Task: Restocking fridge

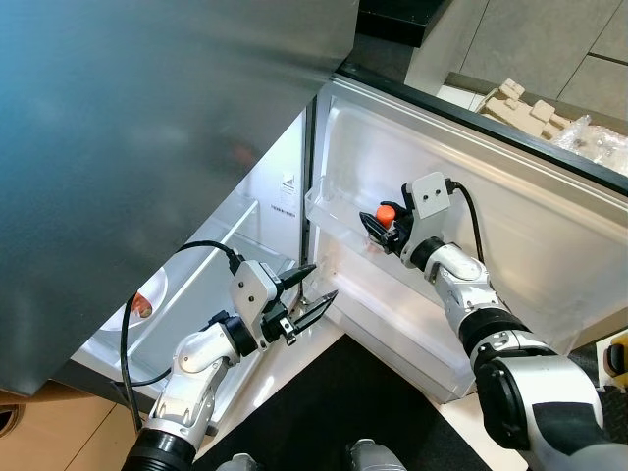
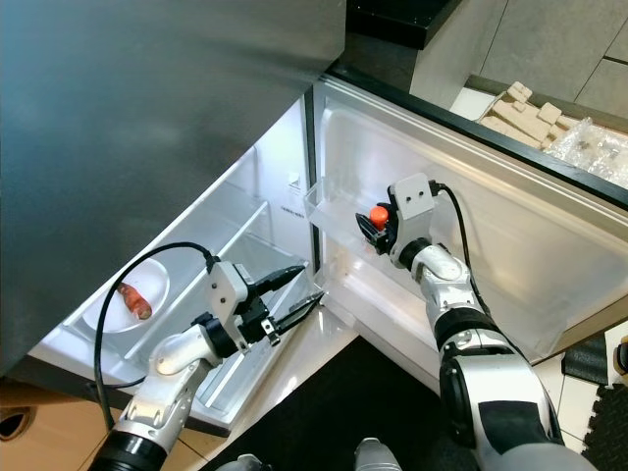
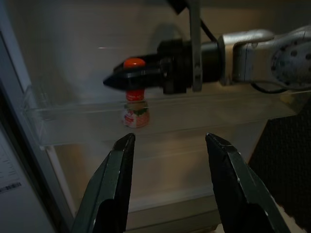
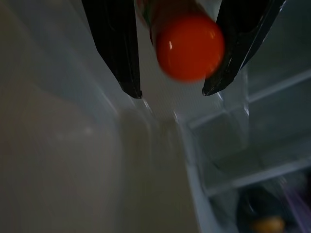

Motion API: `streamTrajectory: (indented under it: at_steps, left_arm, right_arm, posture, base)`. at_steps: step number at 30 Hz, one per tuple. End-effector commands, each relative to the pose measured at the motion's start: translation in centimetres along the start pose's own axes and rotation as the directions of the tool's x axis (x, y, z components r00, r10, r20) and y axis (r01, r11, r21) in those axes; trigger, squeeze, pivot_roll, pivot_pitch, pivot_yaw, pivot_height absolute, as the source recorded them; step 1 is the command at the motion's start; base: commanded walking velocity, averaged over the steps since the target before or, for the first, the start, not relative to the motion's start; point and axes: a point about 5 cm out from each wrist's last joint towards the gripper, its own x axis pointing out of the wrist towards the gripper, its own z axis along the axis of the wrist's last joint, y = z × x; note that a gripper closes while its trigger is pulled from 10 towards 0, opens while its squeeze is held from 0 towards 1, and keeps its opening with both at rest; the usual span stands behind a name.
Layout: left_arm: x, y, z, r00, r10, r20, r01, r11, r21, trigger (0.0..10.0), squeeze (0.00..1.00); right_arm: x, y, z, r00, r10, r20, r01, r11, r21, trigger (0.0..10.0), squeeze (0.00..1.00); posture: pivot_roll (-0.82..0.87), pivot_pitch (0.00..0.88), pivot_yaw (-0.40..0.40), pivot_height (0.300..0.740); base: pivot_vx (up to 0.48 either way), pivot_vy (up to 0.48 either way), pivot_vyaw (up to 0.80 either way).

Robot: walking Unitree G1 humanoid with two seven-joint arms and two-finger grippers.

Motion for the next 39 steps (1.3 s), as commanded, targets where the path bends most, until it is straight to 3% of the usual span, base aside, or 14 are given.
streamTrajectory:
  at_steps: [1, 3, 7, 12, 15, 24, 33, 35, 36, 37, 38, 39]
  left_arm:
    - [-1.2, 0.4, -0.5, 0.999, 0.020, -0.040, -0.020, 1.000, 0.006, 10.0, 0.00]
    - [-1.4, 0.4, -0.6, 0.999, 0.025, -0.045, -0.025, 1.000, 0.005, 10.0, 0.00]
    - [-2.2, 0.1, -1.0, 0.998, 0.026, -0.062, -0.027, 0.999, -0.019, 10.0, 0.00]
    - [-2.5, 0.0, -1.1, 0.997, 0.033, -0.067, -0.034, 0.999, -0.024, 10.0, 0.00]
    - [-2.7, -0.1, -1.4, 0.996, 0.043, -0.072, -0.046, 0.998, -0.031, 10.0, 0.00]
    - [-3.0, 0.0, -1.7, 0.994, 0.081, -0.071, -0.083, 0.996, -0.031, 10.0, 0.00]
    - [-4.1, 0.7, -3.6, 0.962, 0.222, -0.157, -0.233, 0.971, -0.055, 10.0, 0.00]
    - [-4.7, 0.5, -4.6, 0.947, 0.256, -0.192, -0.279, 0.954, -0.105, 10.0, 0.00]
    - [-4.7, 0.5, -4.6, 0.947, 0.256, -0.192, -0.279, 0.954, -0.105, 10.0, 0.00]
    - [-5.2, 0.4, -5.3, 0.927, 0.305, -0.221, -0.338, 0.931, -0.136, 10.0, 0.00]
    - [-5.5, 0.3, -5.7, 0.917, 0.319, -0.239, -0.358, 0.924, -0.138, 10.0, 0.00]
    - [-5.5, 0.3, -5.7, 0.917, 0.319, -0.239, -0.358, 0.924, -0.138, 10.0, 0.00]
  right_arm:
    - [0.5, 0.6, 1.2, 0.994, 0.087, 0.068, -0.090, 0.995, 0.036, 10.0, 0.00]
    - [0.5, 0.8, 1.5, 0.990, 0.116, 0.083, -0.120, 0.992, 0.038, 10.0, 0.00]
    - [0.2, 2.2, 2.3, 0.963, 0.256, 0.084, -0.250, 0.965, -0.081, 10.0, 0.00]
    - [-0.5, 3.3, 3.4, 0.938, 0.326, 0.120, -0.318, 0.944, -0.087, 10.0, 0.00]
    - [-1.9, 4.9, 4.2, 0.902, 0.415, 0.116, -0.404, 0.908, -0.112, 10.0, 0.00]
    - [-3.9, 5.9, 4.9, 0.897, 0.427, 0.114, -0.414, 0.902, -0.123, 10.0, 0.00]
    - [-6.5, 6.5, 1.7, 0.934, 0.357, 0.033, -0.356, 0.934, -0.014, 10.0, 0.00]
    - [-7.0, 6.9, -0.6, 0.944, 0.328, -0.036, -0.327, 0.945, 0.019, 10.0, 0.00]
    - [-7.0, 6.9, -0.6, 0.944, 0.328, -0.036, -0.327, 0.945, 0.019, 10.0, 0.00]
    - [-7.7, 7.6, -3.3, 0.944, 0.307, -0.121, -0.302, 0.952, 0.054, 10.0, 0.00]
    - [-7.9, 7.9, -4.3, 0.944, 0.295, -0.149, -0.286, 0.955, 0.078, 10.0, 0.00]
    - [-7.9, 7.9, -4.3, 0.944, 0.295, -0.149, -0.286, 0.955, 0.078, 10.0, 0.00]
  posture:
    - [-0.11, 0.219, 0.011, 0.740]
    - [-0.11, 0.219, 0.011, 0.740]
    - [-0.13, 0.202, 0.009, 0.740]
    - [-0.13, 0.195, 0.006, 0.740]
    - [-0.15, 0.182, 0.001, 0.740]
    - [-0.17, 0.164, 0.013, 0.740]
    - [-0.18, 0.156, 0.026, 0.740]
    - [-0.18, 0.155, 0.027, 0.740]
    - [-0.18, 0.155, 0.027, 0.740]
    - [-0.18, 0.155, 0.025, 0.740]
    - [-0.18, 0.153, 0.023, 0.740]
    - [-0.18, 0.153, 0.023, 0.740]
  base:
    - [0.000, 0.000, 0.00]
    - [0.000, 0.000, 0.00]
    - [0.000, 0.000, 0.00]
    - [0.000, 0.000, 0.00]
    - [0.000, 0.000, 0.00]
    - [0.000, 0.000, 0.00]
    - [0.000, 0.000, 0.00]
    - [0.000, 0.000, 0.00]
    - [0.000, 0.000, 0.00]
    - [0.000, 0.000, 0.00]
    - [0.000, 0.000, 0.00]
    - [0.000, 0.000, 0.00]
